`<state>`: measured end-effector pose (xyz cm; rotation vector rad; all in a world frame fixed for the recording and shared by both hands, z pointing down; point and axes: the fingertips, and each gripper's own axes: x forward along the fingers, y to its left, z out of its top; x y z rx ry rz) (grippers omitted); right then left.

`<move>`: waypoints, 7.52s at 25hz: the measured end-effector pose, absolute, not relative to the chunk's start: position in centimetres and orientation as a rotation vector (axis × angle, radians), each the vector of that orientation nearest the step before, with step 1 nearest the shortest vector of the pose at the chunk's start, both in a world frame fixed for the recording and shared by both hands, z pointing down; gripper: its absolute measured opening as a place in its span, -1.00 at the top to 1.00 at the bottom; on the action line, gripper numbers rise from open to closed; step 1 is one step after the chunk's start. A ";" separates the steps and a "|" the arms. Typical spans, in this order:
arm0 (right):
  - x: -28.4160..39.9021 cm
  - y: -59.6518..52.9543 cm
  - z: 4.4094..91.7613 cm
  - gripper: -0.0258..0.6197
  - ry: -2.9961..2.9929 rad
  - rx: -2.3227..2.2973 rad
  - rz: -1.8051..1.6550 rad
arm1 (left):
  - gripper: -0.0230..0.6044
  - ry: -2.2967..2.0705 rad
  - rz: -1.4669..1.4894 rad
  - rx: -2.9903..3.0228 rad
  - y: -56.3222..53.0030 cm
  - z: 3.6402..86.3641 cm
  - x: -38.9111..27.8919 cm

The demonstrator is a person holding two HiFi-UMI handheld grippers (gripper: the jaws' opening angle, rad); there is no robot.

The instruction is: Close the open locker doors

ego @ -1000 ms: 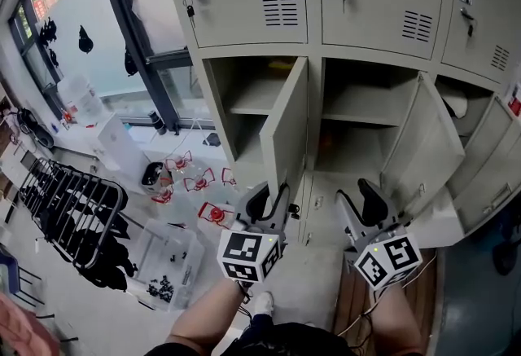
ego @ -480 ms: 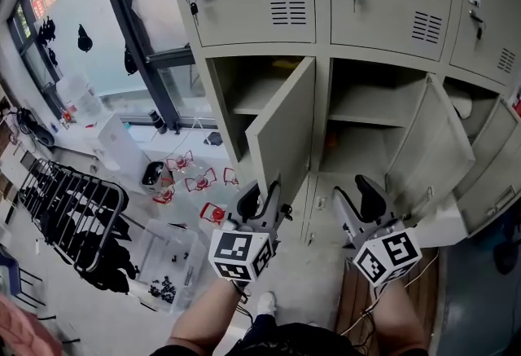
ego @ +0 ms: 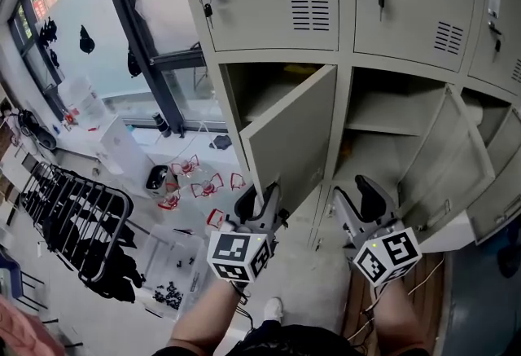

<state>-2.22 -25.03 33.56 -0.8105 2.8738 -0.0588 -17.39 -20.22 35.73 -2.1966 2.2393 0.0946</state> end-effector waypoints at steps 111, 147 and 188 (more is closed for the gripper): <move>-4.7 -29.8 34.7 0.28 2.699 -1.320 -0.048 | -0.23 1.618 0.134 -2.669 -30.8 34.1 -15.1; 21.4 -24.5 33.1 0.30 2.210 -2.000 0.009 | -0.23 0.868 0.087 -3.043 -24.8 35.1 6.6; 11.2 -26.2 32.4 0.60 2.382 -1.819 0.112 | -0.23 1.156 0.082 -2.930 -25.5 34.7 -0.1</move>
